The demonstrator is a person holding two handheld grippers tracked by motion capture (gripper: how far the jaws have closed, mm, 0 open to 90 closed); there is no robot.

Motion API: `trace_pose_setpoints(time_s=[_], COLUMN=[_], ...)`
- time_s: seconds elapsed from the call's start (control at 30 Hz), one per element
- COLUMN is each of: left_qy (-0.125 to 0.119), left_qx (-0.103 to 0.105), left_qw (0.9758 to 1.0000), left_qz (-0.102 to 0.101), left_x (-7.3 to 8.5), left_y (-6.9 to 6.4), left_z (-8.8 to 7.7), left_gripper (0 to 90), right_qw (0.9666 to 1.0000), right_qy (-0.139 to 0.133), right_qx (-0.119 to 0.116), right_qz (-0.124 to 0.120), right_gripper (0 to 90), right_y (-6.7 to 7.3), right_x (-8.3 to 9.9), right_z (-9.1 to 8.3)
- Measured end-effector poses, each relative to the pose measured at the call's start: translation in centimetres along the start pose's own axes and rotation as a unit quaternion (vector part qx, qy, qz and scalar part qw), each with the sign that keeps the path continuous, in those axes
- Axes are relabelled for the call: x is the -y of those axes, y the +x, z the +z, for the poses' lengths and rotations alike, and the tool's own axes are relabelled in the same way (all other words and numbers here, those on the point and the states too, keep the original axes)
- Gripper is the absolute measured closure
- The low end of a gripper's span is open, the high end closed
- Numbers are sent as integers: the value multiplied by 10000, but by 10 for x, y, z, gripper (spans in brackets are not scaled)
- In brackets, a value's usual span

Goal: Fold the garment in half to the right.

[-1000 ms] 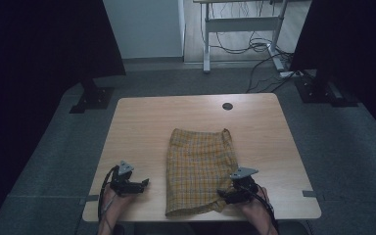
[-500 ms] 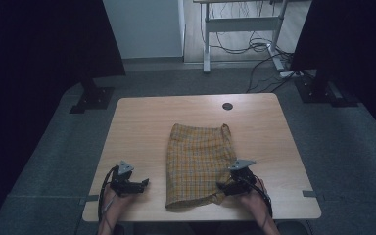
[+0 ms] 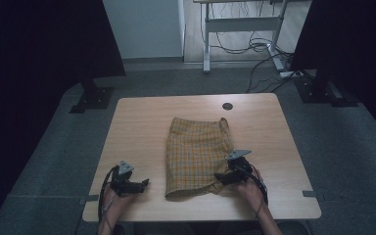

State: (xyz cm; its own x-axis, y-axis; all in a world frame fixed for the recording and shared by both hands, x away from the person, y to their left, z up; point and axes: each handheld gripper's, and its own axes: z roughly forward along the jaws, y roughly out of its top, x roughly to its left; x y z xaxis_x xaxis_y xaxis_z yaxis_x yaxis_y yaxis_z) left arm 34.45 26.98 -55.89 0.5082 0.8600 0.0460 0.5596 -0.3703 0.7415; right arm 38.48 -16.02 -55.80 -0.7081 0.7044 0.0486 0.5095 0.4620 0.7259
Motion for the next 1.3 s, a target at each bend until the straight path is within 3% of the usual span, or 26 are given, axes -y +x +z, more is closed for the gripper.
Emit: trace_pose_setpoints(time_s=[1.07,1.3], left_qy=[21,21], left_qx=[-12,-13], left_qw=[10000,10000], left_qz=[-10,-9], left_x=[-1,-1], left_y=[0,0], left_z=[1,1], left_gripper=[58,57], right_qw=[10000,10000], right_qy=[-42,-24], right_qx=[-44,-32], right_qz=[-46,-30], right_gripper=[159,158], right_y=[-46,-50], right_x=[-38,-42], right_z=[34,36])
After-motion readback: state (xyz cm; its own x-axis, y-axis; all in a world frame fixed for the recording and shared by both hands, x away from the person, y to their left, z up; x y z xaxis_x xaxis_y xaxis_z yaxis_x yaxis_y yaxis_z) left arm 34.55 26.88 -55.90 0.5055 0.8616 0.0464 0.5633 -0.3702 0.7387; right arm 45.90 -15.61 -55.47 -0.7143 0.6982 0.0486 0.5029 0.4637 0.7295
